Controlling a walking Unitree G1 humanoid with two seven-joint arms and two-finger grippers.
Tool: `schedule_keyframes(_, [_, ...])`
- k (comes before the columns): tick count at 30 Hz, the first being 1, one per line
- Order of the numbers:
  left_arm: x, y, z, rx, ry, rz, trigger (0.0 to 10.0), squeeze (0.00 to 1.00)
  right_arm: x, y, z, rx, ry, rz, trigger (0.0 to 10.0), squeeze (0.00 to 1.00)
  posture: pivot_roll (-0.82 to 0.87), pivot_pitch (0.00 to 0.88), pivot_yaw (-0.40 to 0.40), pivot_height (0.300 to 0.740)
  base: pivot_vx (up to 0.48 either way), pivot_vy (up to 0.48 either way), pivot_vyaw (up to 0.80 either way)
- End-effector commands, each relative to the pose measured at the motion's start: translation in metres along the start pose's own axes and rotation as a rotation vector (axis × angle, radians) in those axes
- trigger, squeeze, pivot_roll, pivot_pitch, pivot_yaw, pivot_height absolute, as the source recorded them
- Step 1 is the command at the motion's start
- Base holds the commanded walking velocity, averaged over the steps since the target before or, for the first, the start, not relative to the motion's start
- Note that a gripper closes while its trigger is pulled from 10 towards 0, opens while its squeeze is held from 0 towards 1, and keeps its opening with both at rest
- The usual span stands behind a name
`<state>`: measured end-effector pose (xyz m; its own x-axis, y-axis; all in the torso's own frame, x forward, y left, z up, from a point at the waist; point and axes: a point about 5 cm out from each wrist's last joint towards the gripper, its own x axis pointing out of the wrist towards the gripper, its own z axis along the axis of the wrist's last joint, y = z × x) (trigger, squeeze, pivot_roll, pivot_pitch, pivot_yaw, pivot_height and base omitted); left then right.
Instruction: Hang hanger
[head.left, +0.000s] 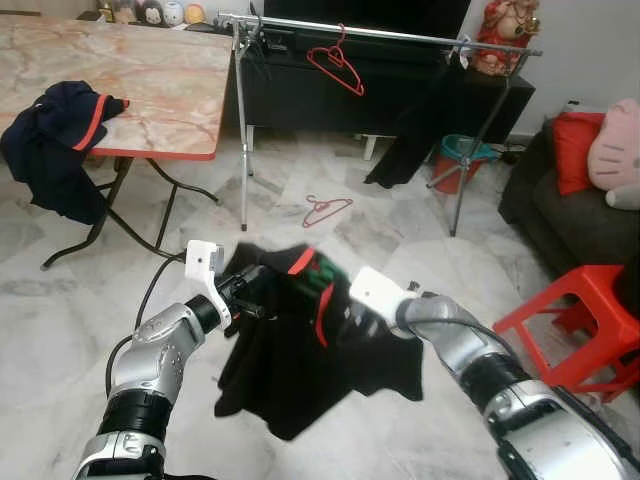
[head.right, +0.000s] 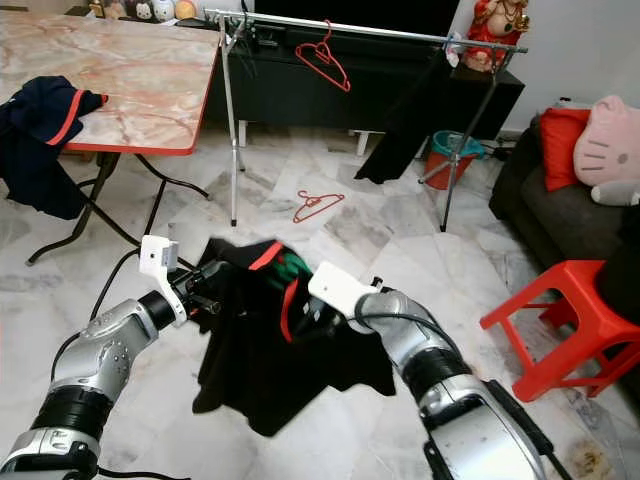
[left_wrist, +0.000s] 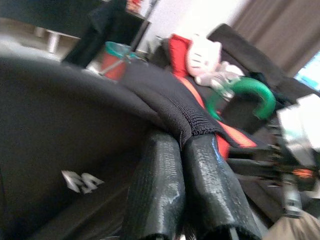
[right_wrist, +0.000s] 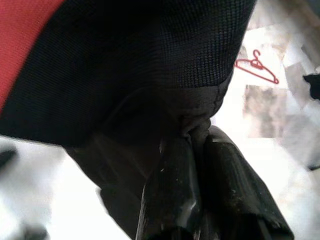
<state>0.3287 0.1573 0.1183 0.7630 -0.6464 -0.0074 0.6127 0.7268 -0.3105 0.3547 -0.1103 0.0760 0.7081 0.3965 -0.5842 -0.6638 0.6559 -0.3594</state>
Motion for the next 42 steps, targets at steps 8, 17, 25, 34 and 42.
schedule_keyframes(8, [0.0, -0.019, -0.008, -0.008, 0.057, -0.09, 10.0, 0.0, 0.005, 0.001, 0.024, 0.226, -0.155, -0.047, 0.0, 0.0, -0.07, 0.0, -0.117, 0.74, 0.0, 0.0, 0.0])
schedule_keyframes(17, [0.002, -0.027, -0.011, 0.0, 0.097, -0.113, 10.0, 0.0, 0.006, -0.002, 0.037, 0.288, -0.205, -0.06, 0.0, 0.0, -0.07, 0.0, -0.103, 0.74, 0.0, 0.0, 0.0])
schedule_keyframes(25, [-0.007, -0.018, -0.024, 0.068, 0.205, -0.038, 10.0, 0.0, 0.005, -0.003, 0.046, 0.398, -0.28, -0.047, 0.0, 0.0, -0.07, 0.0, -0.096, 0.74, 0.0, 0.0, 0.0])
schedule_keyframes(34, [-0.009, -0.012, -0.024, 0.067, 0.202, 0.0, 10.0, 1.0, 0.004, -0.007, 0.049, 0.396, -0.293, -0.054, 0.0, 0.0, -0.07, 0.0, -0.095, 0.74, 0.0, 0.0, 0.0])
schedule_keyframes(42, [-0.01, -0.013, -0.022, 0.08, 0.201, -0.008, 10.0, 1.0, 0.003, -0.009, 0.051, 0.398, -0.31, -0.064, 0.0, 0.0, -0.07, 0.0, -0.095, 0.74, 0.0, 0.0, 0.0])
